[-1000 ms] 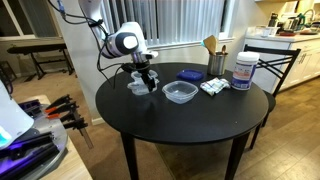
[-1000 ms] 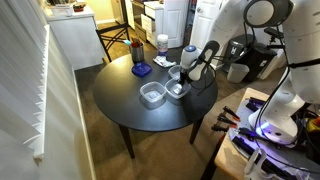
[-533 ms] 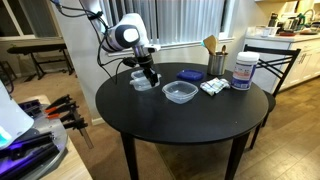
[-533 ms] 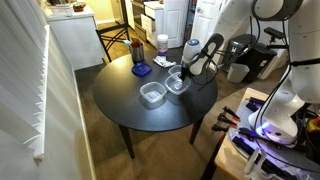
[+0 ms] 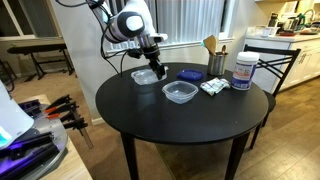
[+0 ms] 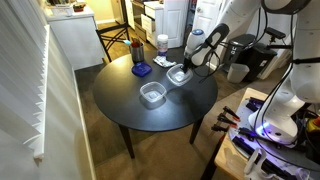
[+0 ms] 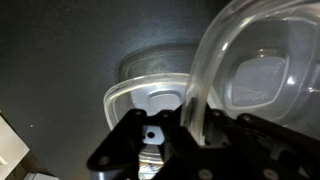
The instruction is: Stack the clear bowls together.
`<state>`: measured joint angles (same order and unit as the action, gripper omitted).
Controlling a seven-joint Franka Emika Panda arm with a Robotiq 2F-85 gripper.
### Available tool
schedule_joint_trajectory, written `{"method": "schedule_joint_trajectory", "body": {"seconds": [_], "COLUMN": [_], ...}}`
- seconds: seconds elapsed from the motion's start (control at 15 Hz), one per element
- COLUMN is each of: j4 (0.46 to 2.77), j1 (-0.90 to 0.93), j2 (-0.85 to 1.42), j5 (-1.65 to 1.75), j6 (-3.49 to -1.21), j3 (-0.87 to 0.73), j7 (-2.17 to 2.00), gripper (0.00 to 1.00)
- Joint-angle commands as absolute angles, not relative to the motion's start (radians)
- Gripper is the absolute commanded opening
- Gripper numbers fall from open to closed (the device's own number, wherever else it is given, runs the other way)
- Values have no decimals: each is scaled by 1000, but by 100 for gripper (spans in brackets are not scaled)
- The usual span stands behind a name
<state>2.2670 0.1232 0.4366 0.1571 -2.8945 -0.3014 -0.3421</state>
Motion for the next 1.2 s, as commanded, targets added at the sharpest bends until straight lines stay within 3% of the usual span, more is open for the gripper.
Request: {"method": "schedule_joint_trajectory", "body": {"seconds": [0.0,0.6,1.13], "j4": [2241,2067,1934], "j1": [138,217,199], "j2": [431,528,688], "j5": [171,321,338], "j6": [-2873,-2807,-2798], "j3": [-362,-530,-512], "j7": [-369,-454,-417], "gripper": [4,4,4]}}
